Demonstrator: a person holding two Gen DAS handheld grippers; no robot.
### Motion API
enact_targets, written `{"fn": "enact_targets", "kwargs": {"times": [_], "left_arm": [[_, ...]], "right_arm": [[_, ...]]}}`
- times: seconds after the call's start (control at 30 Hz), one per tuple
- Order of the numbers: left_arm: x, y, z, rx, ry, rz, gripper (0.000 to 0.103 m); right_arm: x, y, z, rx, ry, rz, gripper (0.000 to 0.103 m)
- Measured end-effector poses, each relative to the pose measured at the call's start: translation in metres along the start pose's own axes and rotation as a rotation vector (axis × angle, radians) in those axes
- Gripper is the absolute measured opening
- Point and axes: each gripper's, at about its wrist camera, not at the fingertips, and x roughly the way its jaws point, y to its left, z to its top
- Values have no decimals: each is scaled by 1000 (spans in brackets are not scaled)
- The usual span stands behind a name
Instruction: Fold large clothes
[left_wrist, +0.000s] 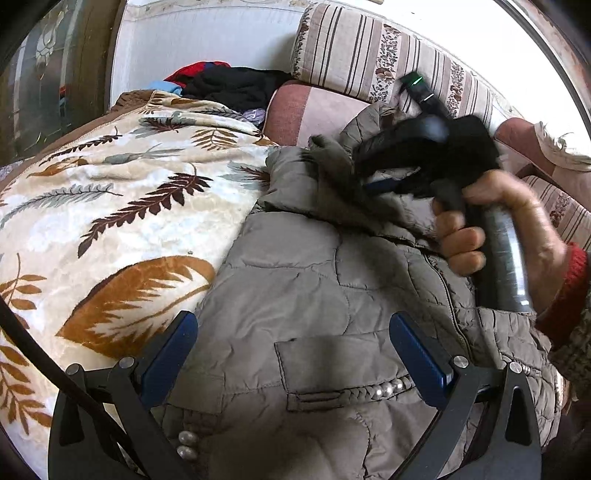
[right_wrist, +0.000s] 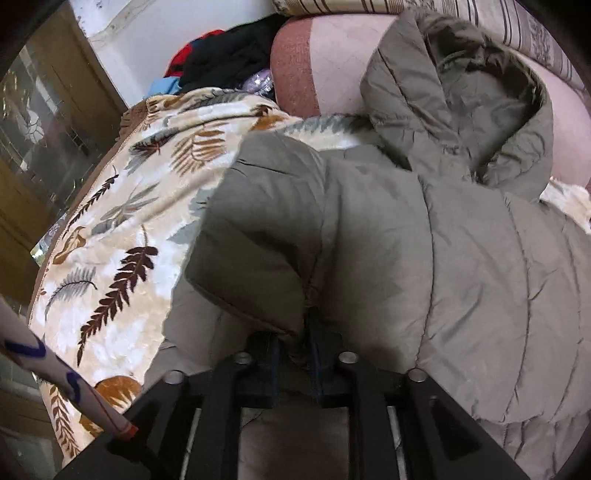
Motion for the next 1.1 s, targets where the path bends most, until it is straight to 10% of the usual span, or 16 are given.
{"fn": "enact_targets", "kwargs": {"times": [0.2, 0.43, 0.63, 0.8, 1.1], "left_arm": [[6, 5, 1, -24, 22, 4, 103], [14, 4, 1, -7, 49, 24, 103], [20, 4, -1, 4, 73, 43, 103], [18, 4, -3, 21, 75, 41, 103], [-2, 34, 7, -97, 114, 29, 103]], "right_arm": [[-45, -1, 11, 8, -143, 41, 47], [27, -9, 14, 25, 4, -65, 47], [-11, -10, 6, 13, -50, -36, 50], [-84, -51, -43, 60, -105, -55, 67], [-219, -200, -201, 293, -108, -372, 84]]}}
